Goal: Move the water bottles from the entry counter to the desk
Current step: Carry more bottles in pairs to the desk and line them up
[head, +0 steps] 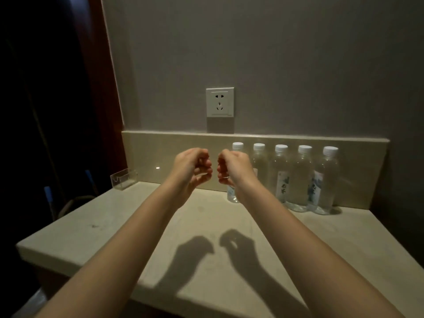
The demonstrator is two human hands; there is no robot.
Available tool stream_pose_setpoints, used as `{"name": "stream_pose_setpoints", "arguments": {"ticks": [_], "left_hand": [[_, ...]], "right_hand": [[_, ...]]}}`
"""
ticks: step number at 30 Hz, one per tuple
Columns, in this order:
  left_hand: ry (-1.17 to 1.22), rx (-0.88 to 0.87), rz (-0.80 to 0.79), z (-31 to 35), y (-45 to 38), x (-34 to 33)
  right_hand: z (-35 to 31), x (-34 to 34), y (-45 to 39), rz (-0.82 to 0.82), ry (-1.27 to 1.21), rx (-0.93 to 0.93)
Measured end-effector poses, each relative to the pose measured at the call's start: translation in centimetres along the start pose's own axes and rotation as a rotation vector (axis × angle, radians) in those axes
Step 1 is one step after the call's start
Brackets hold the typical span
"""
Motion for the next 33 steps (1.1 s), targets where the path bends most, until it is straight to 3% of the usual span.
{"name": "stream_pose_setpoints", "arguments": {"ticks": [4,13,18,22,26,33], "left_hand": [[0.007,0.068,-0.048,-2.5,-3.9,1.1],[-0.169,0.062,-0.189,-5.3,-12.4,1.1],[-0.161,0.075,-0.196,-6.9,-15.1,0.3],[-0.179,0.04,-0.179,-8.3,-16.8,-0.1],[-0.198,0.056,-0.229,-9.2,-17.6,-0.4],[-0.398,-0.021,-0.224,-10.4,-17.5,-0.4]], "right_hand": [[2.2,0.5,-3.0,0.097,0.041,-0.042],[4.0,8.7,-6.2,0.555,0.18,-0.092],[3.6,10.4,-5.8,0.723,0.493,0.065],[3.5,10.6,-6.3,0.712,0.557,0.145],[4.3,10.2,-8.0,0.564,0.596,0.036],[5.1,10.1,-8.5,0.515,0.744,0.002]]}}
Point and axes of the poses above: each hand's wrist, its own y-axis away from the middle knuckle, its own x-axis out of the back of the hand, z = x × y, the point moved 5 cm from there along -y, towards the middle knuckle, and after that the axes turned 14 degrees about -z, right-handed, at the moved point
